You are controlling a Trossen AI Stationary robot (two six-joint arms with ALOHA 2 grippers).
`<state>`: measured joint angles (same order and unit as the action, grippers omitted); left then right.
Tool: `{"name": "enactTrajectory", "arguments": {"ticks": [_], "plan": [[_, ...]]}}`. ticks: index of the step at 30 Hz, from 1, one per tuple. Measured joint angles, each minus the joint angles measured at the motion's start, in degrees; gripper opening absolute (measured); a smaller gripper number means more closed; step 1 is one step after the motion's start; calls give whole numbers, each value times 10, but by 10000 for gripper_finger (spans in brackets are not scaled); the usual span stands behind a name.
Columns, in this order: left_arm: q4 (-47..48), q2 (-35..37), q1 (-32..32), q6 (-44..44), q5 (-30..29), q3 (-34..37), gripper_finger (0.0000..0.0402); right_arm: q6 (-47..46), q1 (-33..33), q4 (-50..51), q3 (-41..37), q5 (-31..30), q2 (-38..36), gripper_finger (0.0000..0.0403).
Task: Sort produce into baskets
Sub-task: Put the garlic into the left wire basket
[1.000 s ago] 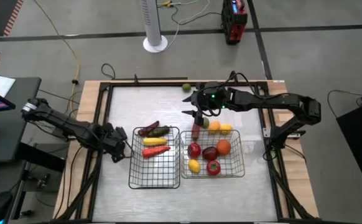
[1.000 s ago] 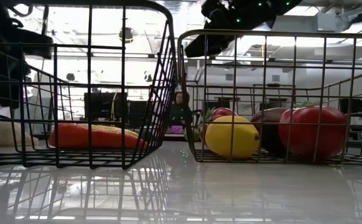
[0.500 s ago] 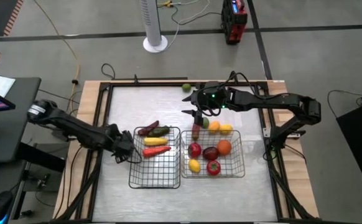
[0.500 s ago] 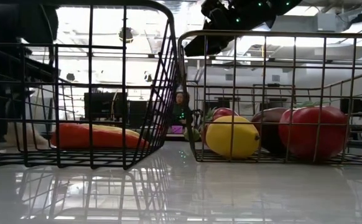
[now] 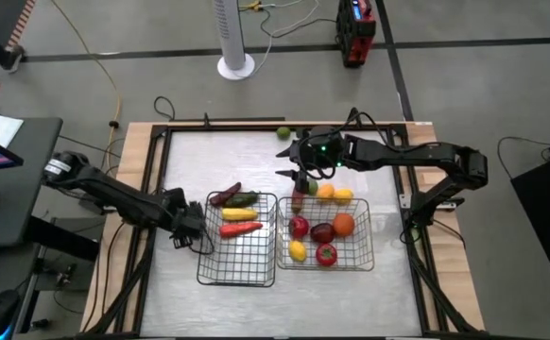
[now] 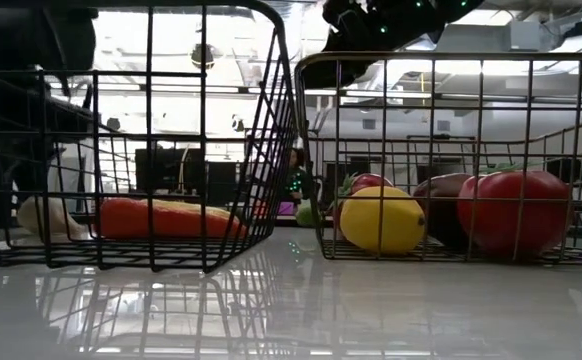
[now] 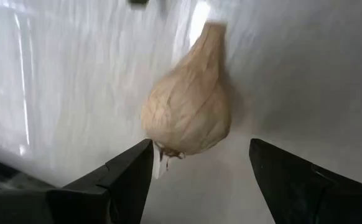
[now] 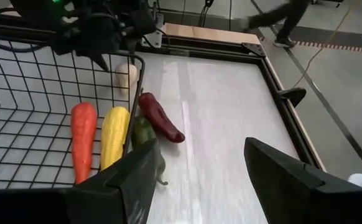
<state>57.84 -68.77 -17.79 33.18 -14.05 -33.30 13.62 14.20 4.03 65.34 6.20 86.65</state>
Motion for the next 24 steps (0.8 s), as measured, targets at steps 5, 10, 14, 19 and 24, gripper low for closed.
{"name": "enactTrajectory", "arguments": {"ticks": [5,10,14,19,24], "plan": [[1,55,-19,6,2,0,256,-1,-2,1,0,0,0,265],[-15,85,-20,17,-33,0,256,-2,-3,1,0,0,0,265],[-26,76,-20,36,-43,0,256,-7,-4,2,0,0,0,265],[-63,62,-30,36,-58,0,258,-7,-12,3,0,0,0,265],[-42,61,-32,58,-80,0,280,-6,-18,5,0,1,0,265]]}}
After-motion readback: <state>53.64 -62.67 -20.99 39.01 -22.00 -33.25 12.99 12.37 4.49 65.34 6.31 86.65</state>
